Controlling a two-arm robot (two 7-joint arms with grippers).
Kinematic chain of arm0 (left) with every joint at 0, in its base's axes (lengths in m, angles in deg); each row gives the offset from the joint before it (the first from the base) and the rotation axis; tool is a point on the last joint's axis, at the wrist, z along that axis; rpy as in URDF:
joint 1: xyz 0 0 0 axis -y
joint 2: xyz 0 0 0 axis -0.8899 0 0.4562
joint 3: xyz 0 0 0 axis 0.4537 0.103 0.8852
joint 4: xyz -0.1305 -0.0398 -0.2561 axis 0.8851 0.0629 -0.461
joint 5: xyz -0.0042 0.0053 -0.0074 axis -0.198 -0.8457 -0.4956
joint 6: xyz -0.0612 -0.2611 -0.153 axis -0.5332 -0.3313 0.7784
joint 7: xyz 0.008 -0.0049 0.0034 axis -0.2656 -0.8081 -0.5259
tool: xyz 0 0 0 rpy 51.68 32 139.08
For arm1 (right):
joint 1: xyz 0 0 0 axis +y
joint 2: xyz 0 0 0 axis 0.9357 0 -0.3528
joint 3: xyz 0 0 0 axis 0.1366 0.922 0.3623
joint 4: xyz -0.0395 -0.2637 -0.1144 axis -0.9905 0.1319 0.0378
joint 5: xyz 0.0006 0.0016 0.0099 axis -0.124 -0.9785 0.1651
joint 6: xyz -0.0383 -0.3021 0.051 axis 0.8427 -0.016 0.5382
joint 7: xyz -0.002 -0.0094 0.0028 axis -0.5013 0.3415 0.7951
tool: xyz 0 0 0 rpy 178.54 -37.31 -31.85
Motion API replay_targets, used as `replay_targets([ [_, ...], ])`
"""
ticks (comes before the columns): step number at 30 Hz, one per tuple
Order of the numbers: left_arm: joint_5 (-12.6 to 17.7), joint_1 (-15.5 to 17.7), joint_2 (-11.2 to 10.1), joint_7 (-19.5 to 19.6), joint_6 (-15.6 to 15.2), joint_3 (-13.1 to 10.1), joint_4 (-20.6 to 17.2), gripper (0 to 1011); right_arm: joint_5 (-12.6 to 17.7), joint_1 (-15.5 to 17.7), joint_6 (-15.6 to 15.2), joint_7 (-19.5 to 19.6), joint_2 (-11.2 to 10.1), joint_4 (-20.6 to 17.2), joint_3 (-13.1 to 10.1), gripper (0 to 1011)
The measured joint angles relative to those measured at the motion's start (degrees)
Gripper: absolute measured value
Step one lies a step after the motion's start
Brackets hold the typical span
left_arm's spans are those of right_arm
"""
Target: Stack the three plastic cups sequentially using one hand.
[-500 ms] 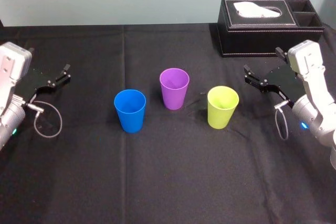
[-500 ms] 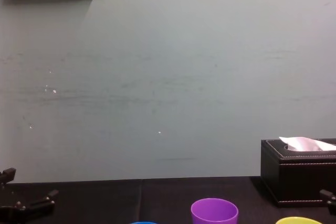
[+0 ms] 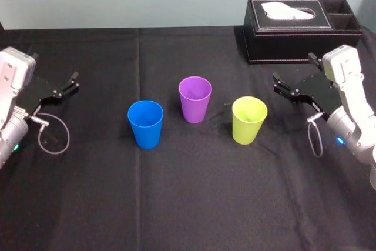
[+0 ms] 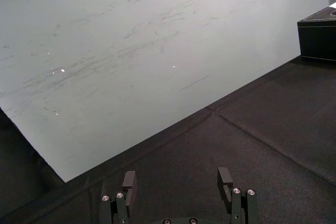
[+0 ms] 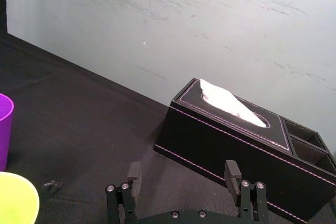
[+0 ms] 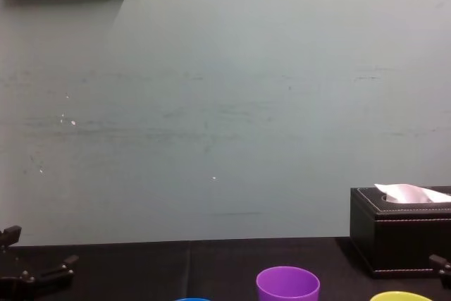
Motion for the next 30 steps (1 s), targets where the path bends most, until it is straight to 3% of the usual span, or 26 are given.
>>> replay_targets([
  [30,0.0,0.0,0.0,0.0,0.0,0.0,0.0,1010,0.0,0.0,0.0,0.0,0.0,0.0,0.0,1004],
])
